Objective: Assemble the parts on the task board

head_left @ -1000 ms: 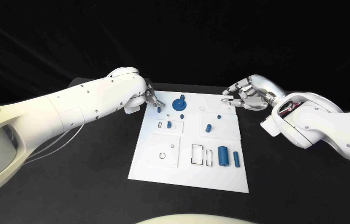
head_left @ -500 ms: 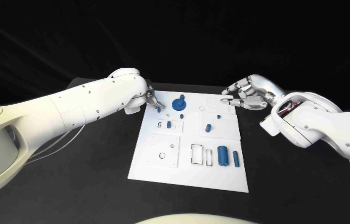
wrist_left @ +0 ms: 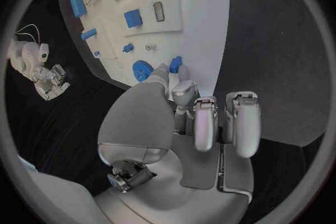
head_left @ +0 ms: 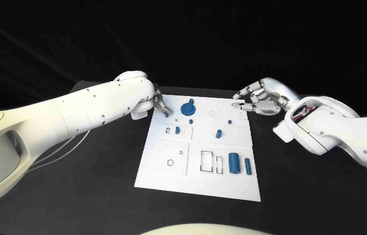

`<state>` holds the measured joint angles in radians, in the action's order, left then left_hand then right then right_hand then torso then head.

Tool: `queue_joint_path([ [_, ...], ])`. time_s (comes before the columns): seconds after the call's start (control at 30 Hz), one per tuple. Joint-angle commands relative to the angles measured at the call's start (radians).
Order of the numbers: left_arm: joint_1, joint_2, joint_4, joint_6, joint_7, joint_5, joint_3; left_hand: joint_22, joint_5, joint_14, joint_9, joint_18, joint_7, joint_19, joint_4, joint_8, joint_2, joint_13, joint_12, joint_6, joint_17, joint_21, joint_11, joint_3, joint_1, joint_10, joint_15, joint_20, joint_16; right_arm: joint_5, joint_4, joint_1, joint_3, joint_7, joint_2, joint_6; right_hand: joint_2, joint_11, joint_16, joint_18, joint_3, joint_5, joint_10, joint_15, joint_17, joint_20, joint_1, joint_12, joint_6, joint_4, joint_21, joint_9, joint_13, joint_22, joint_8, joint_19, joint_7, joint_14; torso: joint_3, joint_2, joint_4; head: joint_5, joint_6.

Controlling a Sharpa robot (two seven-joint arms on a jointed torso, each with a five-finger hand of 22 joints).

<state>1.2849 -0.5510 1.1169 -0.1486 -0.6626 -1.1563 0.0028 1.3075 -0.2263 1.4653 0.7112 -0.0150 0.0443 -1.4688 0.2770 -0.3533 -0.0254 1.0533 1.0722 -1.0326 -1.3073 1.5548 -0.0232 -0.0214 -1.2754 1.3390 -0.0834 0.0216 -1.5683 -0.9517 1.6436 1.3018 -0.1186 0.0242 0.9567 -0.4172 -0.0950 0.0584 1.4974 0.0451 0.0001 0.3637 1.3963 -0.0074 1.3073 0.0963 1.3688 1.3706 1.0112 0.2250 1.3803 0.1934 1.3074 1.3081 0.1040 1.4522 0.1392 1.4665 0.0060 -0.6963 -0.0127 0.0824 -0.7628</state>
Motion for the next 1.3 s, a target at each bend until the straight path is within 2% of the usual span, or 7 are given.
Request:
queue_joint_path([
  [0.03, 0.000, 0.003, 0.001, -0.005, 0.018, 0.013, 0.000, 0.229, -0.007, 0.105, -0.006, 0.006, -0.003, -0.078, -0.012, 0.009, 0.019, -0.003, -0.003, -0.006, -0.263, -0.005, -0.005, -0.029, -0.050, -0.008, 0.001, 0.006, -0.002, -0.005, 0.000, -0.001, 0.000, 0.004, -0.001, 0.011, 0.002, -0.002, 0.000, 0.005, -0.004, 0.006, 0.002, -0.007, 0.137, -0.002, -0.007, -0.001, -0.002, -0.001, -0.002, 0.001, 0.051, 0.139, 0.007, -0.004, -0.001, 0.071, -0.0002, 0.000, 0.0000, 0.002, -0.001],
  [0.23, 0.000, 0.003, 0.000, -0.005, 0.026, 0.022, 0.000, 0.228, -0.011, 0.105, -0.018, 0.006, -0.003, -0.077, -0.035, 0.020, 0.042, -0.011, -0.011, 0.005, -0.263, -0.005, -0.006, -0.106, -0.137, -0.014, -0.001, 0.003, -0.002, -0.006, 0.000, -0.001, 0.000, 0.004, -0.001, 0.011, 0.003, -0.002, -0.001, 0.005, -0.004, 0.006, 0.001, -0.008, 0.137, -0.002, -0.007, -0.002, -0.002, -0.001, -0.004, 0.001, 0.051, 0.139, 0.007, -0.004, -0.001, 0.071, 0.0003, 0.000, -0.0003, 0.002, -0.001],
  [0.33, 0.000, 0.002, 0.000, -0.006, 0.030, 0.033, 0.000, 0.228, -0.014, 0.105, -0.022, 0.006, 0.001, -0.077, -0.053, 0.025, 0.038, -0.016, -0.017, 0.012, -0.263, -0.005, -0.004, -0.169, -0.180, -0.018, 0.000, 0.003, -0.002, -0.006, -0.001, -0.001, 0.000, 0.004, -0.001, 0.011, 0.003, -0.003, -0.001, 0.005, -0.004, 0.007, 0.002, -0.008, 0.137, -0.002, -0.006, 0.000, -0.002, -0.001, -0.003, 0.001, 0.052, 0.139, 0.007, -0.004, -0.001, 0.071, -0.0001, 0.000, -0.0001, 0.002, -0.002],
  [0.6, 0.000, -0.011, 0.009, 0.012, 0.043, 0.074, 0.000, 0.228, -0.012, 0.105, -0.016, 0.006, 0.007, -0.077, -0.055, 0.012, -0.041, -0.027, -0.022, 0.012, -0.263, -0.006, 0.001, -0.382, -0.161, -0.011, 0.009, 0.007, -0.002, -0.007, -0.001, -0.001, 0.000, 0.003, -0.001, 0.011, 0.003, -0.003, -0.001, 0.005, -0.004, 0.007, 0.002, -0.008, 0.137, -0.002, -0.006, 0.000, -0.002, -0.001, -0.003, 0.001, 0.052, 0.139, 0.007, -0.004, -0.001, 0.071, 0.0002, 0.001, -0.0005, 0.003, 0.000],
  [0.73, 0.000, -0.033, 0.035, 0.041, 0.054, 0.115, 0.000, 0.230, -0.009, 0.105, -0.006, 0.006, 0.010, -0.078, -0.083, 0.001, -0.102, -0.027, -0.019, 0.013, -0.263, -0.005, 0.002, -0.479, -0.140, -0.004, 0.006, 0.006, -0.002, -0.007, -0.002, -0.001, 0.000, 0.003, 0.000, 0.011, 0.003, -0.003, -0.001, 0.005, -0.004, 0.007, 0.002, -0.008, 0.137, -0.002, -0.006, 0.000, -0.002, -0.001, -0.003, 0.001, 0.052, 0.139, 0.007, -0.004, -0.001, 0.071, 0.0002, 0.002, -0.0017, 0.006, 0.002],
  [0.8, 0.000, -0.051, 0.058, 0.060, 0.058, 0.143, 0.000, 0.232, -0.009, 0.105, -0.002, 0.006, 0.008, -0.080, -0.096, -0.005, -0.117, -0.024, -0.015, 0.009, -0.263, -0.004, 0.000, -0.518, -0.127, 0.002, 0.006, 0.006, -0.002, -0.007, -0.002, -0.001, 0.000, 0.003, 0.000, 0.011, 0.004, -0.003, 0.000, 0.005, -0.003, 0.009, 0.003, -0.008, 0.138, -0.002, -0.005, 0.000, -0.002, -0.002, -0.002, 0.001, 0.052, 0.140, 0.007, -0.003, -0.001, 0.072, 0.0001, 0.003, -0.0026, 0.006, 0.002],
  [1.3, -0.003, -0.192, 0.270, 0.184, 0.102, 0.217, -0.001, 0.250, -0.007, 0.105, 0.010, 0.011, 0.003, -0.092, -0.140, -0.020, -0.161, -0.026, -0.012, -0.005, -0.263, 0.007, -0.005, -0.612, -0.079, 0.018, 0.001, 0.002, -0.002, -0.007, -0.003, -0.002, -0.001, 0.003, 0.003, 0.010, 0.004, -0.003, -0.001, 0.005, -0.004, 0.009, 0.003, -0.008, 0.136, -0.002, -0.005, 0.000, -0.002, -0.001, -0.003, 0.002, 0.052, 0.139, 0.007, -0.004, -0.001, 0.071, 0.0001, 0.005, -0.0064, 0.014, -0.002],
])
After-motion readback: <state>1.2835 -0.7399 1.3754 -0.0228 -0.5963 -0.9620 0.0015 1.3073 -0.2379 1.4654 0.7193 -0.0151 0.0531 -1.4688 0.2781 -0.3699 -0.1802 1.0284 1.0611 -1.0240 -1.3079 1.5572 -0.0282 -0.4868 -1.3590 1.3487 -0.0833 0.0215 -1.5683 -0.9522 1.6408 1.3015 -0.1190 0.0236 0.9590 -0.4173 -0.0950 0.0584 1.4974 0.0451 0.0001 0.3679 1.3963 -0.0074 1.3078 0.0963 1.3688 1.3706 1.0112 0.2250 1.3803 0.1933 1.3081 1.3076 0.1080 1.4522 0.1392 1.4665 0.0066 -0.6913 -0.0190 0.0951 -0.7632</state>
